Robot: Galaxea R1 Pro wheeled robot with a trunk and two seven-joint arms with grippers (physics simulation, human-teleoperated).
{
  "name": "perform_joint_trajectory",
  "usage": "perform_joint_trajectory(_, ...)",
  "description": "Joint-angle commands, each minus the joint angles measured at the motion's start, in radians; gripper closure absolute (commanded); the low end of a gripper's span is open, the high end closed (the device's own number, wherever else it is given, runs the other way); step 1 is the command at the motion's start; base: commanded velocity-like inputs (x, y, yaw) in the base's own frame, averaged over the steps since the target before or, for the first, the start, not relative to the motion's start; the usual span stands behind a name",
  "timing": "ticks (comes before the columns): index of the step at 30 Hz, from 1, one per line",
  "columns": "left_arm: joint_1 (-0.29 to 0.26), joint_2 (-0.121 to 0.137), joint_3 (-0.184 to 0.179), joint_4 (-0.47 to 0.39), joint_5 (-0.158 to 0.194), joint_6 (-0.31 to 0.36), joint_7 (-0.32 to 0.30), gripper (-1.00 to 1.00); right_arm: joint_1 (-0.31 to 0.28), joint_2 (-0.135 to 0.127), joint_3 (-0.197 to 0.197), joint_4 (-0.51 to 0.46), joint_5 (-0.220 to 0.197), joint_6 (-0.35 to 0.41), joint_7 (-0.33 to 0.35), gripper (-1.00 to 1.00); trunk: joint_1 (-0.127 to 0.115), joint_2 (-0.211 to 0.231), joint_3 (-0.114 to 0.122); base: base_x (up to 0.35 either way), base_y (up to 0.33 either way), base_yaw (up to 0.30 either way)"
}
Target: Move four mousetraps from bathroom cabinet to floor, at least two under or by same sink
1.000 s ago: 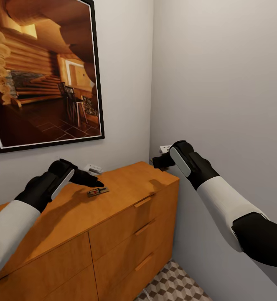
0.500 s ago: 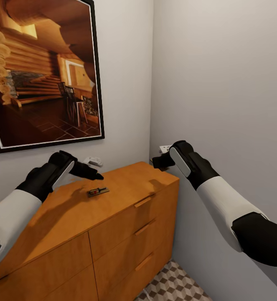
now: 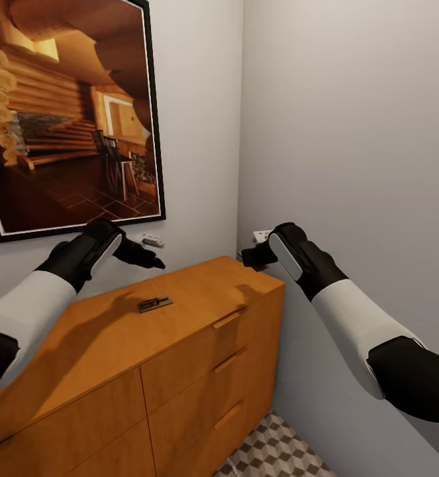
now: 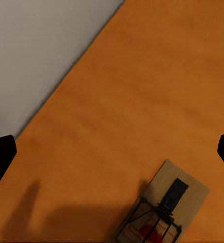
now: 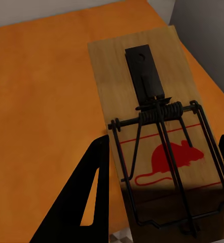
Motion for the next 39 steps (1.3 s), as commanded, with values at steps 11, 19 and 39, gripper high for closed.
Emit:
perform_joint_trajectory(11,-0.015,-0.018,-0.173,0.055,0.009,0.003,-0.008,-1.0,-0.001,0.001,0.002,0.0,-0.007,0.003,-0.005,1.0,0.0,-0.001,-0.001,0.0,0.0,0.0)
perform_joint_trajectory(19,-0.016,-0.029,-0.253,0.053,0.059,0.003,-0.091,-1.0,-0.001,-0.001,0.002,0.0,-0.007,0.003,-0.005,1.0,0.0,-0.001,-0.001,0.0,0.0,0.0)
perform_joint_trajectory(39,-0.017,0.035,-0.41,-0.068,0.25,0.003,-0.128,-1.0,-0.001,-0.004,0.002,0.0,-0.009,0.003,-0.005,1.0,0.0,-0.001,-0.001,0.0,0.0,-0.014)
